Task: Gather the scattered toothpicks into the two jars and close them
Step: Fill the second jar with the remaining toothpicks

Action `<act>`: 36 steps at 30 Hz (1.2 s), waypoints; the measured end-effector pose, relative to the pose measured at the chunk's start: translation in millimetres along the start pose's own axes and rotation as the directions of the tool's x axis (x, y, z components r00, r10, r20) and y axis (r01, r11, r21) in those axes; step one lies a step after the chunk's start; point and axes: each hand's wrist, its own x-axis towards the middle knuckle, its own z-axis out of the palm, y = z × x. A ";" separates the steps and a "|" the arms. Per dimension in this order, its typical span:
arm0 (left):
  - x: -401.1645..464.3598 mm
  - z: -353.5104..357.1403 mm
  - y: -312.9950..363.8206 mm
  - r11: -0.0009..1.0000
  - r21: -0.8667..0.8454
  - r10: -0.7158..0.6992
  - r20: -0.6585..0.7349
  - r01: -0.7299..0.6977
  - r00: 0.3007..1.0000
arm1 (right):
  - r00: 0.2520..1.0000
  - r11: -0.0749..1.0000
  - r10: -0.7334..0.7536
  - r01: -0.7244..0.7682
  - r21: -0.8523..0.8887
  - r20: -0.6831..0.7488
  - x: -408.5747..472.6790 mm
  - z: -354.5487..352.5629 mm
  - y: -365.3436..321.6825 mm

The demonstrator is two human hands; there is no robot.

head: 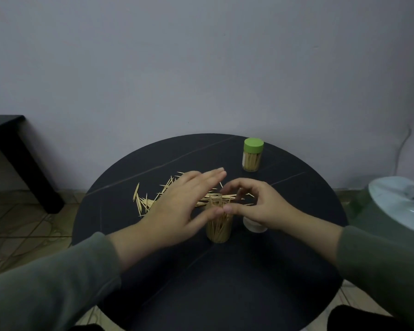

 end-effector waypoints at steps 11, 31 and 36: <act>0.2 6.3 2.7 0.996 -0.068 -0.055 -0.050 0.051 0.997 | 0.974 0.962 0.123 -0.069 -0.266 0.190 2.1 -3.9 0.3; 7.6 -19.6 -13.1 0.987 -0.103 0.120 -0.041 -0.123 0.992 | 0.984 0.956 0.110 -0.065 -0.287 0.143 6.3 -4.6 5.3; 14.7 -12.5 1.0 0.987 -0.153 -0.069 -0.152 0.046 0.986 | 0.979 0.956 0.078 -0.020 -0.291 0.189 5.6 -3.1 3.6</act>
